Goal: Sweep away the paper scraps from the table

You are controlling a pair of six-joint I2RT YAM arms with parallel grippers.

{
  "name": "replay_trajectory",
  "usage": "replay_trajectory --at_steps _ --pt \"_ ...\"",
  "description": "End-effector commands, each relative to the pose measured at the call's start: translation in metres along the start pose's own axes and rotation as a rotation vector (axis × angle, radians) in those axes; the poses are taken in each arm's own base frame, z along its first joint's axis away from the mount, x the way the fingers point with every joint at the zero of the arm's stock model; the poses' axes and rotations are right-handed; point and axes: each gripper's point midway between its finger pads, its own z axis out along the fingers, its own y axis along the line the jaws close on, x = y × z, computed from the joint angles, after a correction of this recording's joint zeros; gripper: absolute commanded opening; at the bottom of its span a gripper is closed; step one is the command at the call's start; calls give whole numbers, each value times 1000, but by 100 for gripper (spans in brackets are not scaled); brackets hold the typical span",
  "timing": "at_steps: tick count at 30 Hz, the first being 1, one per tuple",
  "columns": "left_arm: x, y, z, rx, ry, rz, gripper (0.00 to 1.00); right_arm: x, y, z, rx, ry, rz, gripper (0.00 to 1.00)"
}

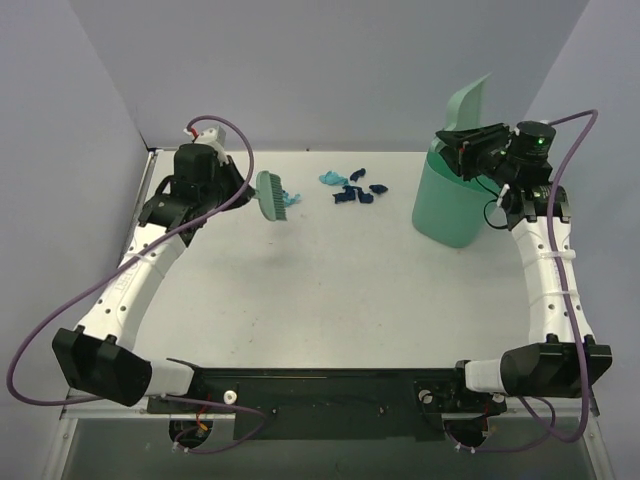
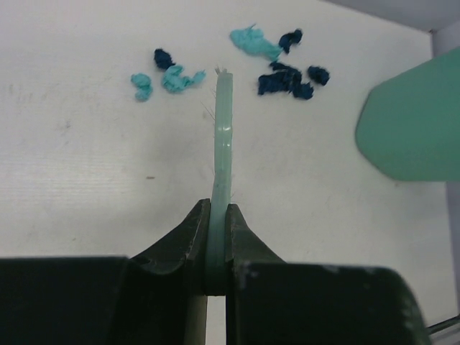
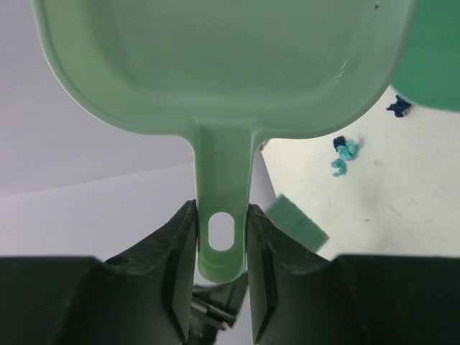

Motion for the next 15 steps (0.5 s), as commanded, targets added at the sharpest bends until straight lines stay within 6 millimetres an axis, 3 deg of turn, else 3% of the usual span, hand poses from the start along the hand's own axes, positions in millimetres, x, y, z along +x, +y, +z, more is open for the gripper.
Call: replay_trajectory --at_steps 1,6,11,12,15 --pt "-54 -47 17 186 -189 -176 0 14 18 -32 2 1 -332 0" --pt "-72 -46 58 178 -265 -289 0 48 0 -40 123 82 -566 0" --pt "-73 -10 114 49 -320 -472 0 65 -22 -51 210 134 -759 0" --pt "-82 -10 117 68 -357 -500 0 71 -26 -51 220 146 -781 0" --pt "-71 17 150 14 -368 -636 0 80 -37 -58 248 162 -867 0"
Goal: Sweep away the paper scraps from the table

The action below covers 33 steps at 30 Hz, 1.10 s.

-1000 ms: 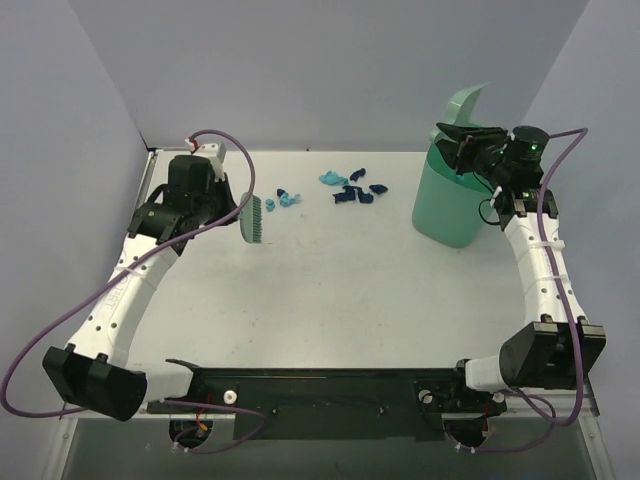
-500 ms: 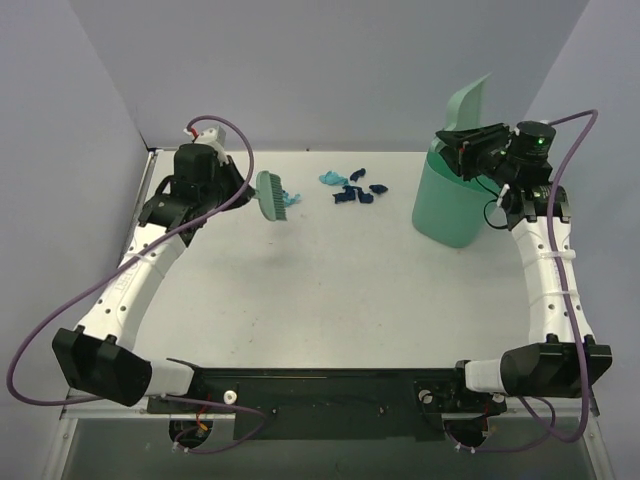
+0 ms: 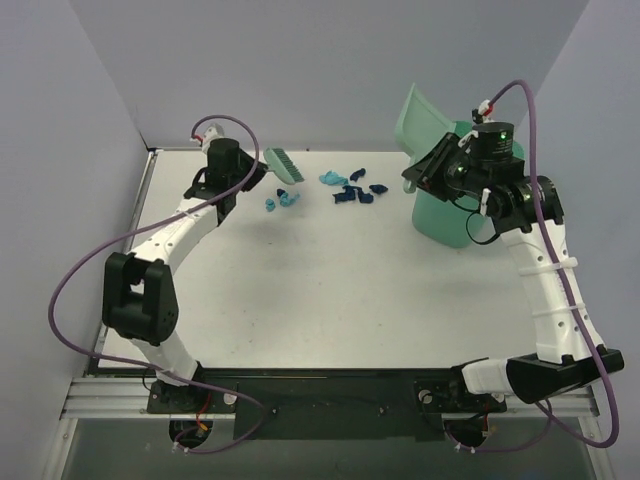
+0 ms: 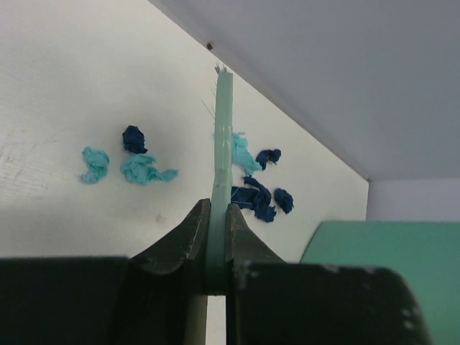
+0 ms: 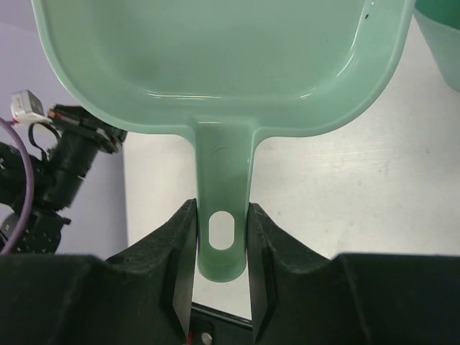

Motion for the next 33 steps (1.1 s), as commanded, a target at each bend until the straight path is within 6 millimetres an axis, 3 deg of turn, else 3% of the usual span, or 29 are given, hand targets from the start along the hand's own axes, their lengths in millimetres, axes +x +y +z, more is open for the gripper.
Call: replay_trajectory --at_steps 1,7,12,15,21,22,23,24,25,26,27,28,29,30,33 --pt "-37 7 32 19 -183 -244 0 22 -18 -7 99 30 -202 0" --pt "-7 59 69 -105 -145 -434 0 50 -24 -6 135 85 -307 0" --pt "24 101 58 -233 -130 -530 0 64 -25 -1 143 109 -349 0" --pt "35 122 30 -302 -157 -530 0 73 -30 3 157 131 -375 0" --pt "57 146 -33 -350 -176 -521 0 102 -39 20 190 196 -459 0" --pt "69 161 -42 -380 -168 -511 0 105 -42 23 200 205 -473 0" --pt "69 155 -54 -352 -173 -512 0 111 -41 27 205 216 -498 0" --pt "84 174 -65 -415 -152 -486 0 118 -43 32 212 237 -519 0" --pt "83 170 -77 -397 -157 -487 0 125 -42 34 214 248 -540 0" --pt "93 183 -86 -426 -150 -468 0 132 -45 40 225 269 -562 0" --pt "91 175 -97 -388 -153 -459 0 140 -44 43 223 282 -582 0" --pt "101 187 -107 -414 -141 -435 0 147 -47 48 231 304 -601 0" --pt "98 181 -116 -384 -143 -424 0 156 -45 50 222 318 -627 0" --pt "104 189 -126 -405 -124 -397 0 165 -50 55 236 340 -651 0" --pt "95 176 -150 -334 -117 -316 0 184 -56 64 246 371 -687 0"
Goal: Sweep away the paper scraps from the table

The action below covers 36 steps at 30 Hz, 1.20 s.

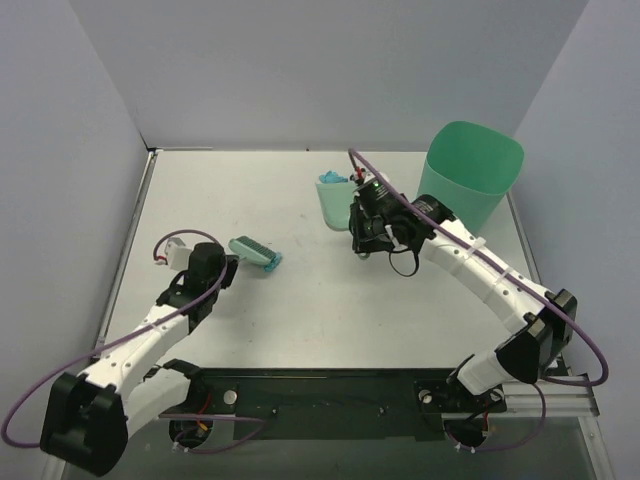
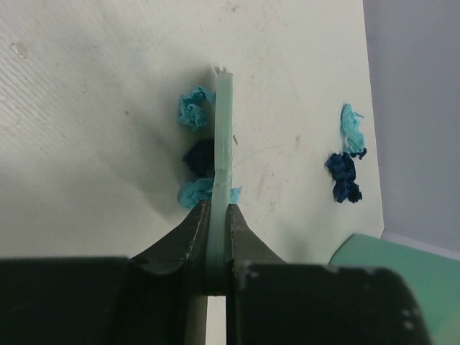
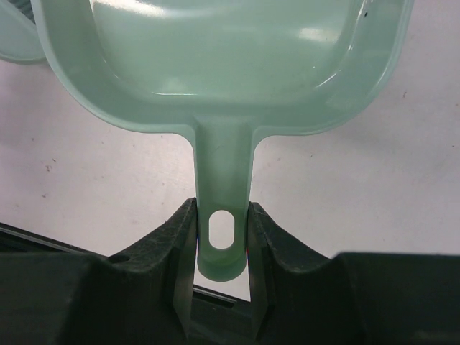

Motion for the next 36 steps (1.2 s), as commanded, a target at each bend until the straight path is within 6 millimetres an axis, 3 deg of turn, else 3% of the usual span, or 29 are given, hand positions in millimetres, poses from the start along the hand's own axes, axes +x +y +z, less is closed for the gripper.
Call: replay_trajectory --at_steps 1,5,6,8,9,10,14,17,23,24,28,36 --pt "-16 5 -35 33 -14 165 0 20 1 24 48 33 -76 0" --pt "-35 -30 -58 116 -23 347 0 36 3 38 46 54 -133 0" --pt "-36 -31 -60 108 -16 383 0 43 1 41 54 68 -159 0" --pt "-50 -68 -79 183 -35 469 0 51 -5 45 63 91 -205 0" --pt "-55 -72 -80 183 -46 554 0 57 -4 47 48 113 -225 0" --pt "-63 -90 -89 211 -63 588 0 65 -7 49 40 136 -256 0" --pt "-91 -116 -92 169 -122 885 0 97 10 51 -80 239 -349 0" --pt "-96 -122 -74 126 -101 1054 0 114 20 51 -93 302 -437 0" --pt "-76 -120 -30 58 60 1275 0 137 43 61 -122 403 -559 0" --pt "-71 -113 -19 30 95 1313 0 144 44 64 -116 429 -579 0" --pt "-61 -103 0 -7 176 1394 0 149 53 73 -113 468 -617 0" --pt "-22 -88 16 64 401 1480 0 142 74 91 -119 489 -665 0"
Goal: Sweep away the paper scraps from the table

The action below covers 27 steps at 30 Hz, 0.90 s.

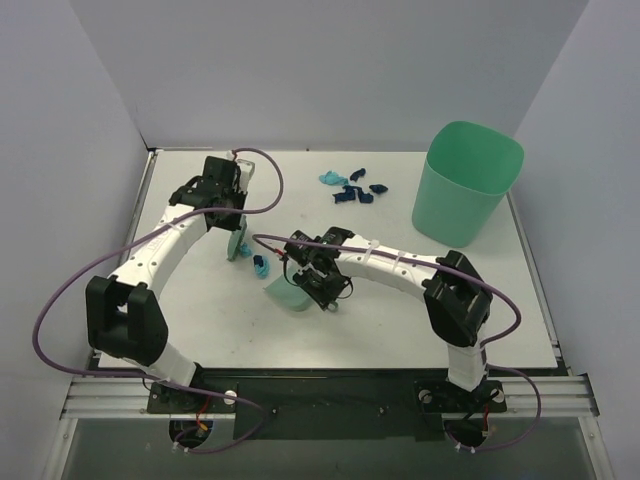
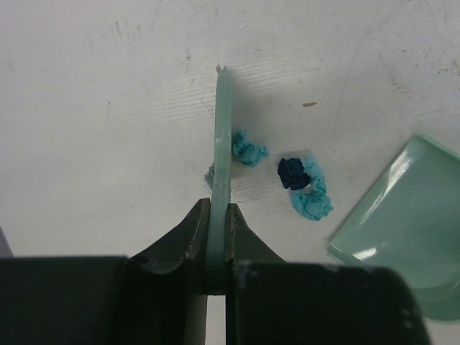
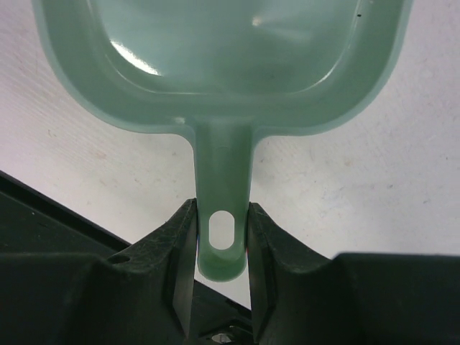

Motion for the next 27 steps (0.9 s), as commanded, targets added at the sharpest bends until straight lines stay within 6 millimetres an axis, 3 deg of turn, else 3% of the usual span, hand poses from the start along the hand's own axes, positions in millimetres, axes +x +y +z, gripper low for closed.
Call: replay_trajectory --at_steps 1,12,18,27 --pt "-17 -23 -4 129 -13 82 0 -11 3 -3 7 25 -47 0" --pt "13 -71 4 282 96 138 0 -45 2 8 32 19 -89 0" --pt "23 -85 -7 332 109 133 0 -56 -3 15 67 13 -95 0" --pt "18 -93 -34 377 42 56 0 -72 -13 12 137 -97 -50 0"
